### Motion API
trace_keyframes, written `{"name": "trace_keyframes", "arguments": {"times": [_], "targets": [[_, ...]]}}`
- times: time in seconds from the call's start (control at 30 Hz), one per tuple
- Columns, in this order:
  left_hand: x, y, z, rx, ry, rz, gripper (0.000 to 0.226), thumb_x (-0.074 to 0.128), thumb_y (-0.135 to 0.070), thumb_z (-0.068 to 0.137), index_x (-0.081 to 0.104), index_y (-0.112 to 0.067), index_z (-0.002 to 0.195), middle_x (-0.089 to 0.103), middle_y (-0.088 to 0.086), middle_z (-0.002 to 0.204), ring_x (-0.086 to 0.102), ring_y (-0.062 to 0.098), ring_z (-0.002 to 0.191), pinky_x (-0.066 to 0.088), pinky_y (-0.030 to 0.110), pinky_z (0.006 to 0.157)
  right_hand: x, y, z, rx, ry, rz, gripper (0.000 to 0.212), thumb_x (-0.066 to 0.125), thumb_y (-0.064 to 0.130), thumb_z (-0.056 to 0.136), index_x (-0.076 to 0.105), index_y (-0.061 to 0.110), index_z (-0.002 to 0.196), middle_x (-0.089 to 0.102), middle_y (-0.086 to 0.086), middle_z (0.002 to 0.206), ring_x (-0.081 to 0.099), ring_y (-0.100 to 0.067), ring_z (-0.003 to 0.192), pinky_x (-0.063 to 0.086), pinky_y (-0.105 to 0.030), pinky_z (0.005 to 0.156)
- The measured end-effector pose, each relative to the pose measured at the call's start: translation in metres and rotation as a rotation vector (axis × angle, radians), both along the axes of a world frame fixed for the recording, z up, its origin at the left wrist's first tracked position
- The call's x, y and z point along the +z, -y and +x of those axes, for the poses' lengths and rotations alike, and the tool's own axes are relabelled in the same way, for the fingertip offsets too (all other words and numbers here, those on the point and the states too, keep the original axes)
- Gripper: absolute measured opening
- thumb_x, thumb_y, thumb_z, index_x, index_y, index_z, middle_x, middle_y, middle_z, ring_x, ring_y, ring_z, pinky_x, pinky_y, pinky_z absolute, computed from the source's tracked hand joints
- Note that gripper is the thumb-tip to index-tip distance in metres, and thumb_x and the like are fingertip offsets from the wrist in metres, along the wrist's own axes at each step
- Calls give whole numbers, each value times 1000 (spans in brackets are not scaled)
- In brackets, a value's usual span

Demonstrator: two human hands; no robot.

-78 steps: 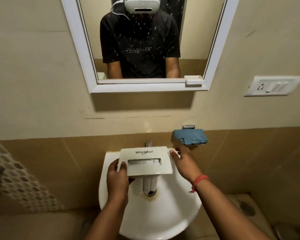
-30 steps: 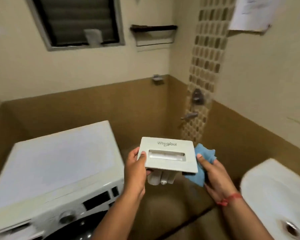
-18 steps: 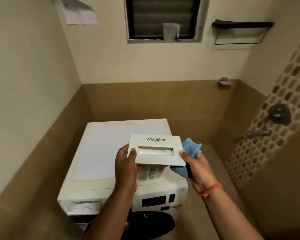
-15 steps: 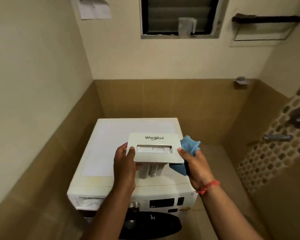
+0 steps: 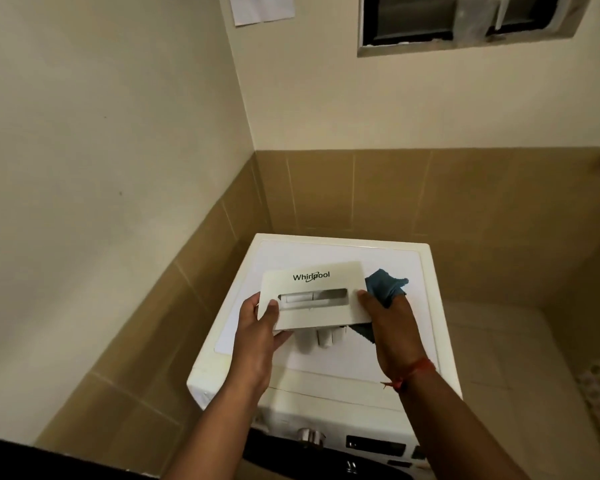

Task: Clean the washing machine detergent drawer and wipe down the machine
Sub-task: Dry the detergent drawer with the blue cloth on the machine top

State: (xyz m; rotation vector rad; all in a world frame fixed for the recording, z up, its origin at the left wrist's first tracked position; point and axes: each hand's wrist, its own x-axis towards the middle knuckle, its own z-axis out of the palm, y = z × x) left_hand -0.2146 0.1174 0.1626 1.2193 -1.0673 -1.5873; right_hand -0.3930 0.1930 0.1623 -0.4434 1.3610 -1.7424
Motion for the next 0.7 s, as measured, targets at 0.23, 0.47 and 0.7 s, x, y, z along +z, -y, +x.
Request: {"name": "trace_keyframes", "arguments": {"times": [0.23, 0.47, 0.7], "targets": [[-10, 45, 26, -253, 142, -193, 67, 59, -72, 79, 48, -39, 136, 56, -8, 137, 51, 18, 129, 37, 50, 112, 10, 34, 6, -87, 46, 26, 9, 54, 6, 97, 54, 15, 100, 64, -6, 96, 62, -16, 82, 53, -27, 55], [-36, 74, 24, -697, 294, -261, 56, 81, -19, 79, 51, -37, 122, 62, -31, 112, 56, -13, 107, 47, 12, 87, 21, 46, 3, -75, 23, 97, 18, 50, 2, 92, 57, 19, 89, 57, -15, 85, 58, -26, 66, 40, -27, 53], [-32, 92, 5, -616, 141, -257, 58, 85, -16, 73, 59, -29, 124, 67, -20, 114, 62, -10, 102, 47, 4, 75, 23, 43, -16, -311, -361, 352, 14, 57, 25, 97, 64, 14, 101, 69, -16, 108, 65, -32, 99, 51, -43, 89]]}}
